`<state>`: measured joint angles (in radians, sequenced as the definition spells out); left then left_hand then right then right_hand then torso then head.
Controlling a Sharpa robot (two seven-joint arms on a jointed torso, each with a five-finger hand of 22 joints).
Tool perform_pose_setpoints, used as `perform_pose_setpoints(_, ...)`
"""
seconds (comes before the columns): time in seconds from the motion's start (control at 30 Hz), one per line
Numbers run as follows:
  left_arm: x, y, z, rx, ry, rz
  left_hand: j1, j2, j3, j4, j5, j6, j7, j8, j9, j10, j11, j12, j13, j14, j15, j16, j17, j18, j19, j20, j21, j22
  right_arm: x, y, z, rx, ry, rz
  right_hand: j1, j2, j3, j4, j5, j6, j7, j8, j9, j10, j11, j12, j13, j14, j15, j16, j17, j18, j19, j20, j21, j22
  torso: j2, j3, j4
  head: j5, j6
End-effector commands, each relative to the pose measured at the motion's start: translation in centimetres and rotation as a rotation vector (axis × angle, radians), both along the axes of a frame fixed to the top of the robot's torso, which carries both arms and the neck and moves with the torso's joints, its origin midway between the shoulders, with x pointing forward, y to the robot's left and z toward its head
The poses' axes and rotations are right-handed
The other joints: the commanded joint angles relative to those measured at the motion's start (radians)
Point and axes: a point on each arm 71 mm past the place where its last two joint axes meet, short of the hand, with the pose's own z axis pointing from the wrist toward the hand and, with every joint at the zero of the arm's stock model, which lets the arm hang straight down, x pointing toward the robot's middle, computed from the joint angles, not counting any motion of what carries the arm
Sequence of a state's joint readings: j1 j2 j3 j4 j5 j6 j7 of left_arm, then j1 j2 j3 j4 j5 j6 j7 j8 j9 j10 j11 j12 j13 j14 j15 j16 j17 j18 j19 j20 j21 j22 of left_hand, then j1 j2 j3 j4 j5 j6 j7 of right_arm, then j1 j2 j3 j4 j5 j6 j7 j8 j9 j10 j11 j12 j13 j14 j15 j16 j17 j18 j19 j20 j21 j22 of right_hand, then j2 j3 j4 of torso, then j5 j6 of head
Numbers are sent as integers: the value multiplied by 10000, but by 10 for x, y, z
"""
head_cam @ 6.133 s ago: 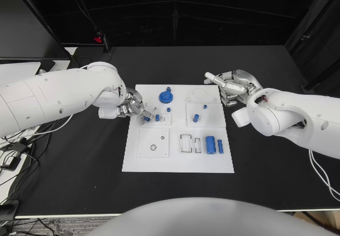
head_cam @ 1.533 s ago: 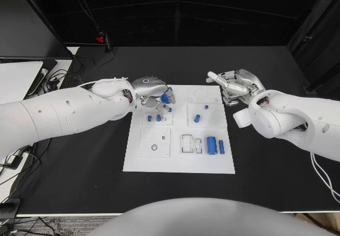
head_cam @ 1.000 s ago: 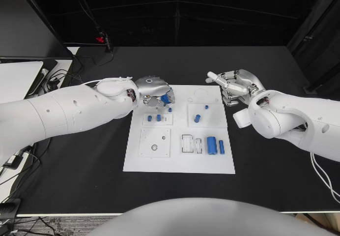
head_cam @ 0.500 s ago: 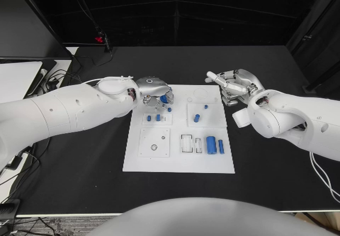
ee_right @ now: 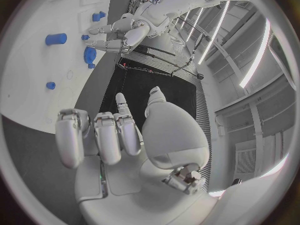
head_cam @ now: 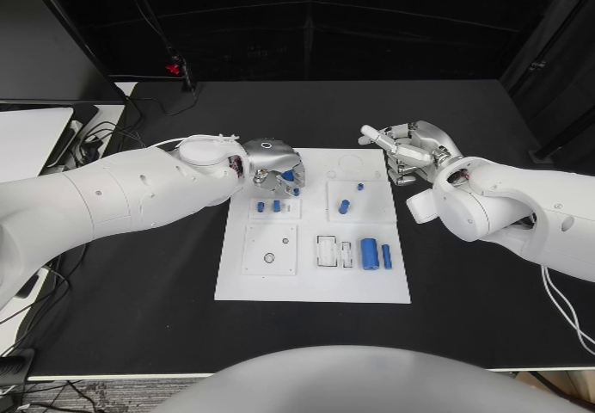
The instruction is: Assemble the parts on the task board
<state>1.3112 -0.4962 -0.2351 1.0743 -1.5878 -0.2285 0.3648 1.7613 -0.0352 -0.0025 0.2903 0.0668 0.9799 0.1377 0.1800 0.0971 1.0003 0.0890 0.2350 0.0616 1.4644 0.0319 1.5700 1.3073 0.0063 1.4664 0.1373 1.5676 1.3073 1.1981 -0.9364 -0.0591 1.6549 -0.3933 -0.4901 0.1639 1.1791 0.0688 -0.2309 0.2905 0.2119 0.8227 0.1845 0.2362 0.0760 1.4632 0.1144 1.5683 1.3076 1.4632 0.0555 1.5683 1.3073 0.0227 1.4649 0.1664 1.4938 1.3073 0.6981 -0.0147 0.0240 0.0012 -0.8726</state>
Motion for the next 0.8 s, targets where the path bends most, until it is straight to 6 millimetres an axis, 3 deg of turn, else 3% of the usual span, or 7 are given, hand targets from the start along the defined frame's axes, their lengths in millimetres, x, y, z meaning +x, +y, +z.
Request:
perform_pose_setpoints(0.03, 0, 0, -2, 241, 216, 0, 84, -10, 79, -22, -39, 77, -21, -50, -17, 42, -25, -52, -7, 1064, -53, 8, 2635, -63, 1044, -42, 32, 2635, 0, 2, 1, 20, 6, 122, 27, 81, -53, -11, 38, -55, -10, 62, -11, 1076, -28, 25, 2632, 1076, -14, 25, 2635, 41, 356, -31, -48, 2279, 3, 5, 3, 7, 0)
perform_pose_setpoints(0.17, 0, -2, -2, 396, 127, -103, 83, 13, 128, -4, -38, 119, -1, -65, -28, 101, -13, -60, -3, 1064, -47, 8, 2635, -63, 1044, -47, 32, 2635, 0, 2, 1, 17, 24, 133, 27, 81, -53, -11, 38, -55, -10, 62, -11, 1076, -28, 25, 2632, 1076, -14, 25, 2635, 41, 356, -31, -48, 2279, 3, 1, 29, -21, 0)
perform_pose_setpoints(0.4, 0, -4, -4, 573, 146, -161, 127, 6, 176, -19, -37, 154, -32, -78, -38, 129, -38, -80, -6, 1064, -58, 8, 2635, -63, 1044, -50, 32, 2635, 0, 3, 1, 21, 37, 156, 27, 81, -53, -11, 38, -55, -10, 62, -11, 1076, -28, 25, 2632, 1076, -14, 25, 2635, 41, 356, -31, -48, 2279, -1, -3, -6, 2, 0)
perform_pose_setpoints(0.8, 1, -4, -7, 726, 98, -138, 327, -41, 377, -35, 42, 191, -37, -169, -91, 151, -50, -192, -11, 1064, -75, 8, 2635, -63, 1044, -72, 32, 2635, 0, 3, 0, 17, 62, 172, 27, 81, -53, -11, 38, -55, -10, 62, -11, 1076, -28, 25, 2632, 1076, -14, 25, 2635, 41, 356, -31, -48, 2279, -3, -1, 11, -12, 0)
